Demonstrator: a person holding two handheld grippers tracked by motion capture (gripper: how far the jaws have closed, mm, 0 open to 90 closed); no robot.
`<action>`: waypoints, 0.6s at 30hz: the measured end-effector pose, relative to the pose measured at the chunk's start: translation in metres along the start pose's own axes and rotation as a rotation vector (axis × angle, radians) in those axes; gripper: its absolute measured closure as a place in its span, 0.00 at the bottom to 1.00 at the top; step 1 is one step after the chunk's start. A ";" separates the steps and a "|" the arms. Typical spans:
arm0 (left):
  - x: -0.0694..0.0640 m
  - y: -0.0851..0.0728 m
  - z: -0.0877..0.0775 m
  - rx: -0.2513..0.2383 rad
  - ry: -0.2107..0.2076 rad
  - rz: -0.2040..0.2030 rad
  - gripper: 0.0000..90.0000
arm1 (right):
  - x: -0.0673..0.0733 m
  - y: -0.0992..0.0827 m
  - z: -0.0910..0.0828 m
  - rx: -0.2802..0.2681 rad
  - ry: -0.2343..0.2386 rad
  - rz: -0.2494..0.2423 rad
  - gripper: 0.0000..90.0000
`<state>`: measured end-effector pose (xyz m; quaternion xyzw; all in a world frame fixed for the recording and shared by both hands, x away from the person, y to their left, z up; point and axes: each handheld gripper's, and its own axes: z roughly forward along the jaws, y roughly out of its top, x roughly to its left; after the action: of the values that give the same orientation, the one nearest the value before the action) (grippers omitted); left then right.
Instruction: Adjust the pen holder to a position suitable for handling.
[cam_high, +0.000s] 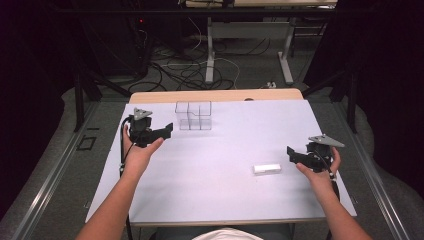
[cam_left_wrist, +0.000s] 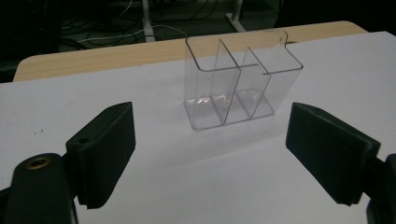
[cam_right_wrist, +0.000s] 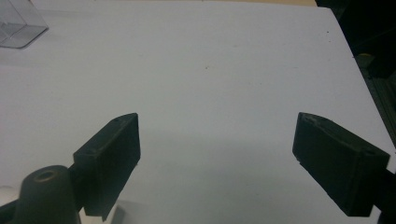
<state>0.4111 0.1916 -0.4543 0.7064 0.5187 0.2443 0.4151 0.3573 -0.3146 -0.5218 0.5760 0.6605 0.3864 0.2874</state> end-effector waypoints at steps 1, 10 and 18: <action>0.000 0.007 0.003 -0.001 -0.005 -0.009 0.18 | -0.001 0.000 0.000 -0.004 0.004 -0.003 0.16; -0.003 0.030 0.014 0.003 -0.014 -0.009 0.19 | -0.006 -0.001 0.000 -0.002 0.001 0.006 0.16; -0.002 0.049 0.028 0.021 0.015 0.031 0.22 | -0.007 -0.002 0.000 0.001 0.006 0.020 0.17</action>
<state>0.4581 0.1742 -0.4282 0.7168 0.5132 0.2504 0.4001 0.3575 -0.3213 -0.5235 0.5816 0.6558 0.3905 0.2815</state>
